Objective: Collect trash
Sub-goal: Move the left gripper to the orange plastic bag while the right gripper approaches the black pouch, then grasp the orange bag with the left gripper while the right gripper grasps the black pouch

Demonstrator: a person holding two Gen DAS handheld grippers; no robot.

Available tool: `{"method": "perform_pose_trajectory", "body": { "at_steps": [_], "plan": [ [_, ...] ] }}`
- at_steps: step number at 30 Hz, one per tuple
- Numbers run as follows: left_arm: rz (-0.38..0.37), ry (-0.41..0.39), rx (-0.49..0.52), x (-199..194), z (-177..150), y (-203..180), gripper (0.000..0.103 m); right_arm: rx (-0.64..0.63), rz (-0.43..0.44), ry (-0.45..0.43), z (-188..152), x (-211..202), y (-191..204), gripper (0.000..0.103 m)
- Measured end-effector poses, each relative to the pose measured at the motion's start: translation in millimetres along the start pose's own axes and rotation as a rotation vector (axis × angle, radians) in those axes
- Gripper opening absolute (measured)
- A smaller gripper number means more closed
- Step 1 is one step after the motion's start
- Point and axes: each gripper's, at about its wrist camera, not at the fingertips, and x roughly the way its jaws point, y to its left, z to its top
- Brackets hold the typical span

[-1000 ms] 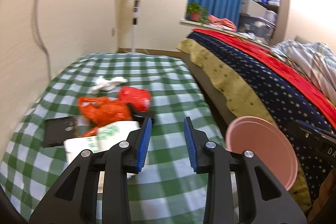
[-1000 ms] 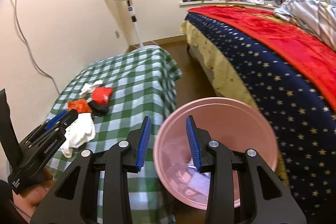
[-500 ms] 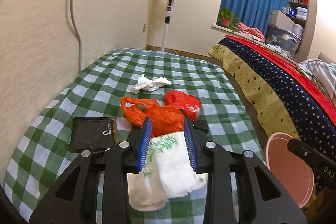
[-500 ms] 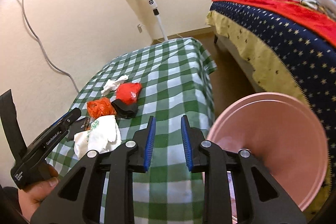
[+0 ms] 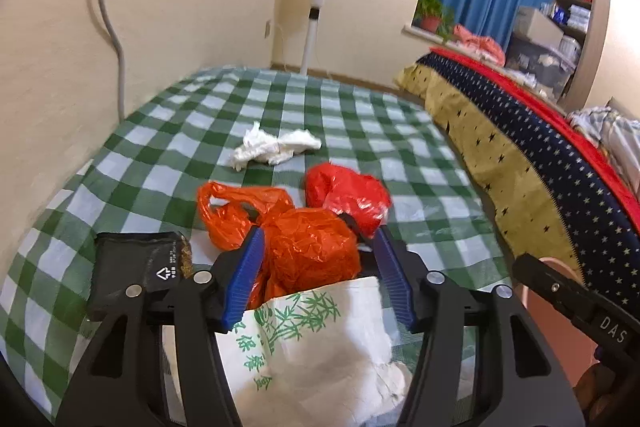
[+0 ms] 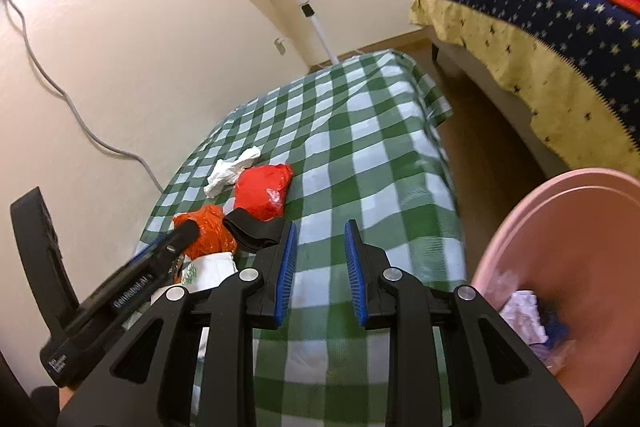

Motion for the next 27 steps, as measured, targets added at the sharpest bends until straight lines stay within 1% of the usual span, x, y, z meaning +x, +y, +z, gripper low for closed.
{"method": "perform_pose_trajectory", "body": {
  "at_steps": [2, 3, 4, 7, 9, 13, 20, 21, 23, 24, 27],
  "plan": [
    [0.003, 0.028, -0.012, 7.0, -1.0, 3.3, 0.056, 0.023, 0.012, 0.015, 1.5, 10.5, -1.1, 0.027],
    [-0.003, 0.036, -0.021, 9.4, -1.6, 5.7, 0.052, 0.028, 0.014, 0.019, 2.1, 14.8, -0.6, 0.028],
    [-0.003, 0.040, -0.026, 10.3, -2.4, 7.5, 0.038, 0.030, 0.015, 0.021, 2.9, 19.2, 0.2, 0.028],
    [-0.014, 0.044, -0.027, 10.3, -1.6, 9.1, 0.029, 0.037, 0.030, 0.034, 4.7, 32.6, 4.6, 0.028],
    [-0.024, 0.043, -0.050, 9.3, -0.3, 13.5, 0.027, 0.044, 0.049, 0.059, 5.1, 44.7, 9.7, 0.028],
    [-0.033, 0.041, -0.097, 8.5, -0.4, 22.5, 0.025, 0.050, 0.071, 0.094, 4.0, 61.1, 18.9, 0.028],
    [-0.032, 0.039, -0.105, 6.6, -0.4, 28.7, 0.025, 0.046, 0.085, 0.154, -1.7, 83.1, 30.0, 0.028],
    [-0.031, 0.037, -0.106, 5.6, -0.5, 29.7, 0.025, 0.042, 0.085, 0.160, -2.4, 84.5, 31.1, 0.025],
    [-0.027, 0.032, -0.098, 3.8, 0.4, 29.3, 0.025, 0.025, 0.093, 0.162, -2.6, 83.9, 33.0, 0.013],
    [-0.028, 0.029, -0.094, 2.7, 1.1, 28.6, 0.025, 0.015, 0.089, 0.153, -2.4, 81.2, 34.5, 0.010],
    [-0.024, 0.005, -0.078, -4.6, 5.0, 26.9, 0.025, -0.005, 0.078, 0.127, -0.1, 72.6, 37.3, 0.007]
  ]
}}
